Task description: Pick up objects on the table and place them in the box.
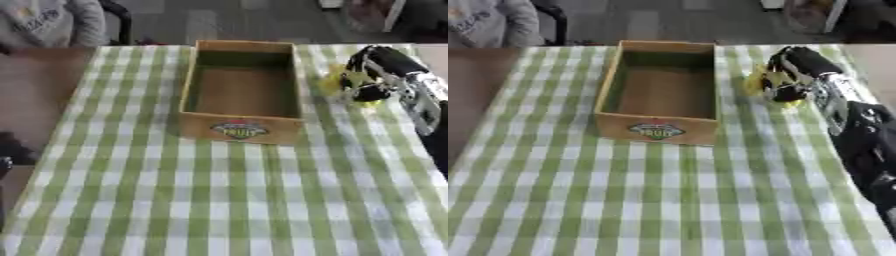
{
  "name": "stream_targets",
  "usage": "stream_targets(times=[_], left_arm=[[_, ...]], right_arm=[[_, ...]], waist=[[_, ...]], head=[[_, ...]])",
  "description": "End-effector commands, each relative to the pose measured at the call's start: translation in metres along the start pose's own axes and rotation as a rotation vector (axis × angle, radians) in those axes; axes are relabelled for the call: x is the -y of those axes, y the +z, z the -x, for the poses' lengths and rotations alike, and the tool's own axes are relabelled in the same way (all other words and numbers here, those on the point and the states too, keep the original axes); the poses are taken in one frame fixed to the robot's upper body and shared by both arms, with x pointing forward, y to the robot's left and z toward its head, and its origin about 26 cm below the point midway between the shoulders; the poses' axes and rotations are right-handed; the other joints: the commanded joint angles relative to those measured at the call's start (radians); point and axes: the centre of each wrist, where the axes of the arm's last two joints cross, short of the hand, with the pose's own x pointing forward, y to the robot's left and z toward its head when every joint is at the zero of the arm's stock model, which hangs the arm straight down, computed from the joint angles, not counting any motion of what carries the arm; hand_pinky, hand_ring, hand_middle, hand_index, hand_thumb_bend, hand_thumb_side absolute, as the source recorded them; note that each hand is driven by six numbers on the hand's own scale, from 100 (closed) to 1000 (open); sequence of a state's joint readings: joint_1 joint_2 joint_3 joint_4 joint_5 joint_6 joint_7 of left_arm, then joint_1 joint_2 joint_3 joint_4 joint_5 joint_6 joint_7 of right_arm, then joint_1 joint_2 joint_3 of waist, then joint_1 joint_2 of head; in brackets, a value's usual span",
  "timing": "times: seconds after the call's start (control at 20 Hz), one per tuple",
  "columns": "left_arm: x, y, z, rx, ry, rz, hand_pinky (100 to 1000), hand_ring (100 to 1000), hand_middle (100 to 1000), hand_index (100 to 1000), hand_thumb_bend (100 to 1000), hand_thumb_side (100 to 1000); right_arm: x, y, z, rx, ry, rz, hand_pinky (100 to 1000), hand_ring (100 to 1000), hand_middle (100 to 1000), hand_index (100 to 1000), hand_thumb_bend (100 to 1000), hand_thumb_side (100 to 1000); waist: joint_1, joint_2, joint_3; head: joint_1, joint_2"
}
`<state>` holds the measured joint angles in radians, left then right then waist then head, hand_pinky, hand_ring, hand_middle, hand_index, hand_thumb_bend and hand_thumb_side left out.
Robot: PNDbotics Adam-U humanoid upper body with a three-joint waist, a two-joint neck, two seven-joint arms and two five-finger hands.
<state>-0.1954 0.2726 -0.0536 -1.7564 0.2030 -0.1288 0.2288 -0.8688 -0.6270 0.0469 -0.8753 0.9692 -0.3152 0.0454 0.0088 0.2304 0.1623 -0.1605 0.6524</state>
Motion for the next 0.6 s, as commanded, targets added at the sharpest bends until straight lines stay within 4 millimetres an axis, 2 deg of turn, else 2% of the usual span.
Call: stream_targets(times=[0.05, 0.4, 0.6], left_arm=[[0.000, -0.005, -0.009, 0.033, 0.000, 0.008, 503, 529, 500, 608, 187, 566], [0.000, -0.004, -0.009, 0.030, -0.002, 0.016, 503, 529, 500, 608, 189, 564], [0.001, -0.005, -0.008, 0.030, 0.001, 0.023, 504, 529, 500, 608, 191, 563]], right_arm=[[0.037, -0.004, -0.001, 0.046, 0.039, 0.081, 100, 201, 253, 330, 100, 171], [0.064, -0.019, -0.033, 0.189, 0.078, 0.146, 100, 208, 260, 336, 100, 170], [0.070, -0.029, -0.055, 0.271, 0.100, 0.155, 100, 213, 265, 325, 100, 182]], waist=[[-0.004, -0.024, 0.002], [-0.011, -0.037, 0.018], [-0.016, -0.040, 0.033]], head=[[-0.008, -0.005], [-0.016, -0.006], [-0.022, -0.007]])
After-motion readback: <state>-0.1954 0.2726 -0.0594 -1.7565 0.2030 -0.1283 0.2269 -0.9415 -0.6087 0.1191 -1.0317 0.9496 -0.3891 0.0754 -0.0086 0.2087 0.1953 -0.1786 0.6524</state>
